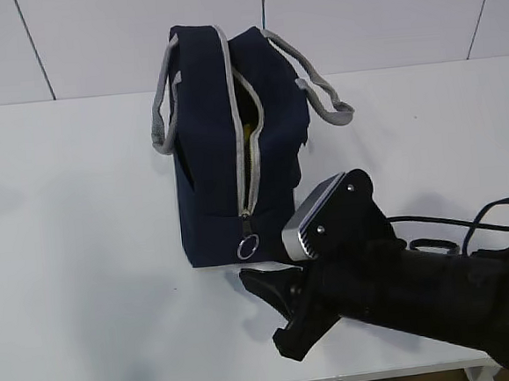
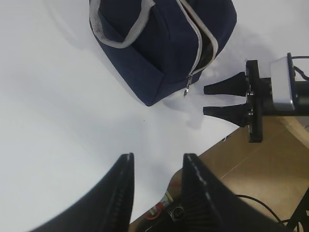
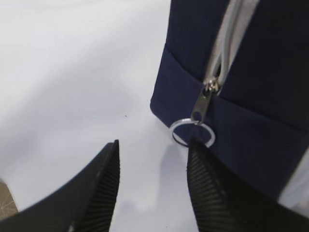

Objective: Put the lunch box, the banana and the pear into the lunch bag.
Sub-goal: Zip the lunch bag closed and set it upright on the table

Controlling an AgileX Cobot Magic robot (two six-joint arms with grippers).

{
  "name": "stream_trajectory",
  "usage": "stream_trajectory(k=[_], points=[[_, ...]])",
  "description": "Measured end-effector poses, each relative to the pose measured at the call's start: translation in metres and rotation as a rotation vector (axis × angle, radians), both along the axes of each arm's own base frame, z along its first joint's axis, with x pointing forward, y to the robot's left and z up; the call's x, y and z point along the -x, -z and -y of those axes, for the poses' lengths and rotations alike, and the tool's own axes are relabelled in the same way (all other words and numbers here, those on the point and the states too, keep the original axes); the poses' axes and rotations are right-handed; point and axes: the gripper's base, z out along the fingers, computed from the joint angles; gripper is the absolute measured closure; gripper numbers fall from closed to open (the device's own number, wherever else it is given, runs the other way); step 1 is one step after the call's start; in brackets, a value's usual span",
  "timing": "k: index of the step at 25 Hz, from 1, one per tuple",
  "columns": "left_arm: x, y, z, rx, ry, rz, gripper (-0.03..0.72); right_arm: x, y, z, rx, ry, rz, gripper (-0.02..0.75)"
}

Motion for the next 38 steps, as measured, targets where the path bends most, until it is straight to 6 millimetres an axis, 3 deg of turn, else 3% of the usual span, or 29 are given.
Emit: stream_trajectory(k=[14, 22, 38], points=[[0.0, 0.0, 0.0, 0.0, 0.0, 0.0, 0.449, -0.016, 0.018, -0.007, -0.009, 0.065, -0.048, 0.351], [0.0, 0.0, 0.0, 0.0, 0.0, 0.0, 0.449, -0.03, 0.016, -0.013, -0.044, 0.11, -0.041, 0.351], [0.0, 0.0, 0.0, 0.0, 0.0, 0.0, 0.449, -0.028, 0.02, -0.016, -0.064, 0.084, -0.057, 0.351]])
